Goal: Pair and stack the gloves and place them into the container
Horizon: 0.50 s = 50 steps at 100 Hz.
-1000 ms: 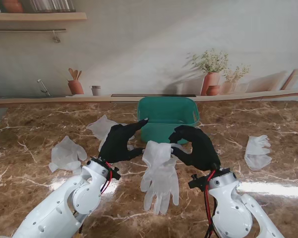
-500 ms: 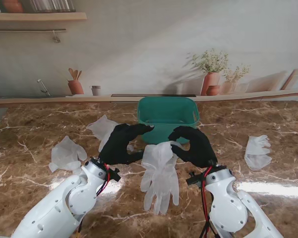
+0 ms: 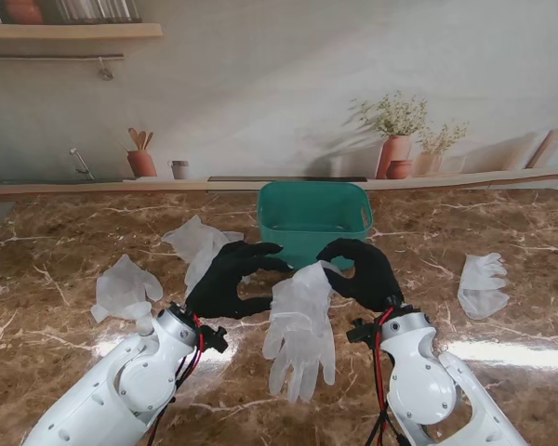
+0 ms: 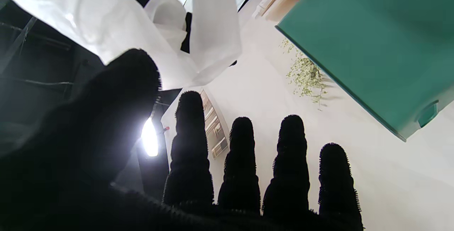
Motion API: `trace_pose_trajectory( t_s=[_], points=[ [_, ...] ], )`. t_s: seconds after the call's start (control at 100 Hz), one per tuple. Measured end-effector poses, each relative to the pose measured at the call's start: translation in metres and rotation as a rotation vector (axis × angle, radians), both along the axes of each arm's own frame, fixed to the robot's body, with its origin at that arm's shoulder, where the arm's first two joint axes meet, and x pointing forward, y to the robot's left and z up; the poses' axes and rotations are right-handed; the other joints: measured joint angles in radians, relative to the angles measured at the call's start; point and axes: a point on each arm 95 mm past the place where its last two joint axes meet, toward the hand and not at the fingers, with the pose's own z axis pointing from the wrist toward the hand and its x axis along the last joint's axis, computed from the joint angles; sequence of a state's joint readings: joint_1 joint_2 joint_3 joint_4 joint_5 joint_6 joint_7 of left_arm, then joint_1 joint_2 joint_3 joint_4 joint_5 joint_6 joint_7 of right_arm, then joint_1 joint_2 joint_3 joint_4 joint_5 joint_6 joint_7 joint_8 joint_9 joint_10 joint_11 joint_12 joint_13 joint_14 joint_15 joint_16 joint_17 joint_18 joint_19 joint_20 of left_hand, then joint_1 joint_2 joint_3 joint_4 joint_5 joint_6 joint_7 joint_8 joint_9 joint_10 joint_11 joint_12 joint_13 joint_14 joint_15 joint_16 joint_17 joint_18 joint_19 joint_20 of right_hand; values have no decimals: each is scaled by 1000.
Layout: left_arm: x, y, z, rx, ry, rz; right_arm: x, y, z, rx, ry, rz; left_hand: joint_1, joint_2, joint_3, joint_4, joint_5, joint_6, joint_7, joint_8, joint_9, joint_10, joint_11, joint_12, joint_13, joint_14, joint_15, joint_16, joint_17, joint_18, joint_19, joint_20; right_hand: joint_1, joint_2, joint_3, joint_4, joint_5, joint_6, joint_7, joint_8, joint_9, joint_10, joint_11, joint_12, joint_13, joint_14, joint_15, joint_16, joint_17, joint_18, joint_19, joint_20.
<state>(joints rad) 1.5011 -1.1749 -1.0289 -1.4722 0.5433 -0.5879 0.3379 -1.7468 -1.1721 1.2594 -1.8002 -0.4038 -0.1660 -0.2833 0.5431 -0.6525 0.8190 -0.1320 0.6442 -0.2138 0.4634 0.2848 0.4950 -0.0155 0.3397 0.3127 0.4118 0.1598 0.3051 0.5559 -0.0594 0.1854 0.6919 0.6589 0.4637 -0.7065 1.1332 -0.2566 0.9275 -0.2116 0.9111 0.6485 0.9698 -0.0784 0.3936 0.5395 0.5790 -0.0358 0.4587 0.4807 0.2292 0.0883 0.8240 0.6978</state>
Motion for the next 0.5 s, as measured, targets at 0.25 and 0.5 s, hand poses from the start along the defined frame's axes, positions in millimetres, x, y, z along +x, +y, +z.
trace_pose_trajectory(
  t_s=[0.25, 0.5],
  points=[
    [-2, -9, 2, -106, 30, 30, -1, 5, -5, 17, 36, 19, 236, 117, -252, -36, 254, -42, 383, -60, 75, -1, 0, 0, 3, -11, 0, 0, 0, 0, 7, 31, 0, 0, 0, 0, 0, 2, 0, 0, 0, 2, 0, 7, 0, 2, 0, 0, 0, 1, 0, 0],
    [-3, -14, 6, -159, 124, 46, -4, 10, -17, 39, 128, 57, 250, 265, -286, -47, 127, 16, 394, 360, 183, -2, 20, 59, 15, -24, 1, 41, 0, -16, 37, 64, -1, 12, 0, 0, 0, 5, 0, -1, -5, 12, 0, 10, 0, 12, -10, 0, -1, 1, 0, 1]
  ],
)
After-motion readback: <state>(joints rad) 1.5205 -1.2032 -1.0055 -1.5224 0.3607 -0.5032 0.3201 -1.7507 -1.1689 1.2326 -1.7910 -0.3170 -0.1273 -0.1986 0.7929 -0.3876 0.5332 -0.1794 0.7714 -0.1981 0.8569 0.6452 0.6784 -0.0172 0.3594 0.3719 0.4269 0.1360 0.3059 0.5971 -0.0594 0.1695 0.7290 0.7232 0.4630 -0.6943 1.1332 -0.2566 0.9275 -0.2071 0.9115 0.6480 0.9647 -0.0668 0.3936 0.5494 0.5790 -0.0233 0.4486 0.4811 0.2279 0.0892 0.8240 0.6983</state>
